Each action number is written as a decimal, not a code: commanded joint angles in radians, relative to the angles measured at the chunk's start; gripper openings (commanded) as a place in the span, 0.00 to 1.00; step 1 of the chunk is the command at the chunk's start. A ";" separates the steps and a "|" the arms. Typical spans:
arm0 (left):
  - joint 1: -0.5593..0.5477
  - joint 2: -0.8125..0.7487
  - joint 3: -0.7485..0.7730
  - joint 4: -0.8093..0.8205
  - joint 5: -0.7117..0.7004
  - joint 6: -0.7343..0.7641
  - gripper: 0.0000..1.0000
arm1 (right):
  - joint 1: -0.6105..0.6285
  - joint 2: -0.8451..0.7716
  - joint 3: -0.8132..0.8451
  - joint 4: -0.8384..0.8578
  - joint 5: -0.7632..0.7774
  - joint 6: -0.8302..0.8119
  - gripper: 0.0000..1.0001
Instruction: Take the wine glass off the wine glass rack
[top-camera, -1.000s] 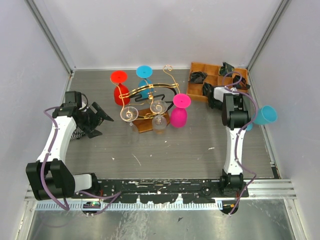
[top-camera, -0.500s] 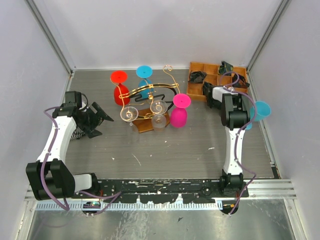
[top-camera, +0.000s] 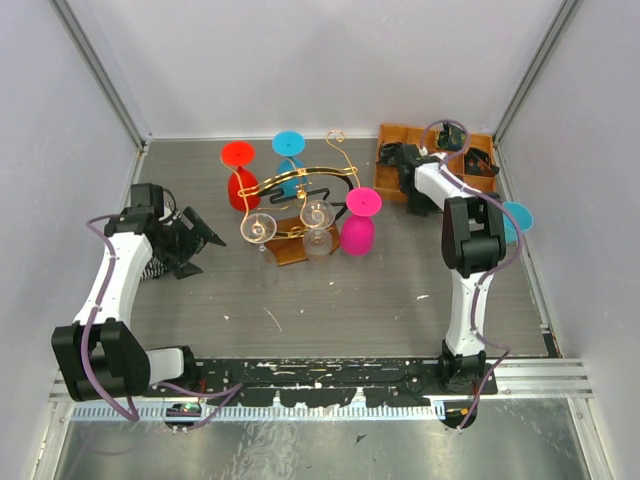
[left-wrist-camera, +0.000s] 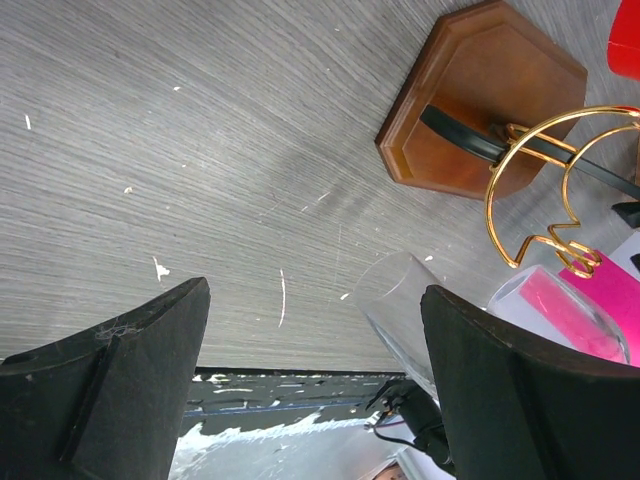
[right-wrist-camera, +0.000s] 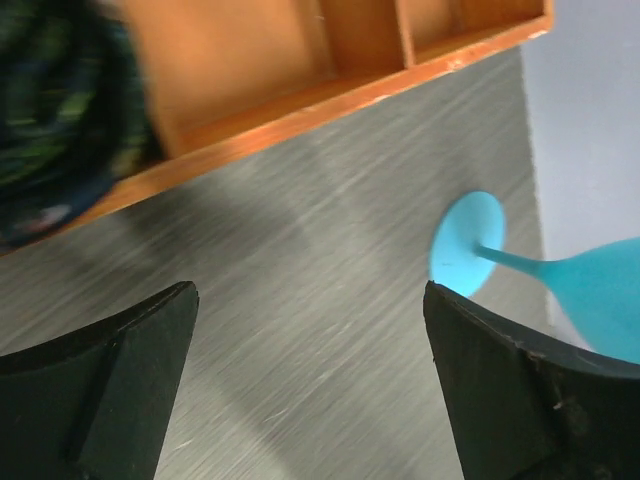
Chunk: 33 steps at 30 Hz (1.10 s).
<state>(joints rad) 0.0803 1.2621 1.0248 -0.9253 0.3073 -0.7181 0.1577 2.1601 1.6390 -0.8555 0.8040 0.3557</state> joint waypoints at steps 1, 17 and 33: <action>0.002 -0.035 0.007 -0.014 -0.007 0.007 0.94 | 0.017 -0.106 0.028 0.081 -0.153 0.071 1.00; 0.002 -0.079 -0.012 -0.005 0.020 0.002 0.94 | 0.017 -0.398 0.026 0.281 -0.281 0.079 1.00; 0.001 -0.046 0.051 -0.023 0.023 0.020 0.94 | -0.054 -0.779 -0.173 0.322 -1.197 0.337 0.56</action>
<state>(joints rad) 0.0803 1.2041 1.0336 -0.9440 0.3065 -0.7139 0.1371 1.4715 1.5063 -0.6361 -0.1192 0.5861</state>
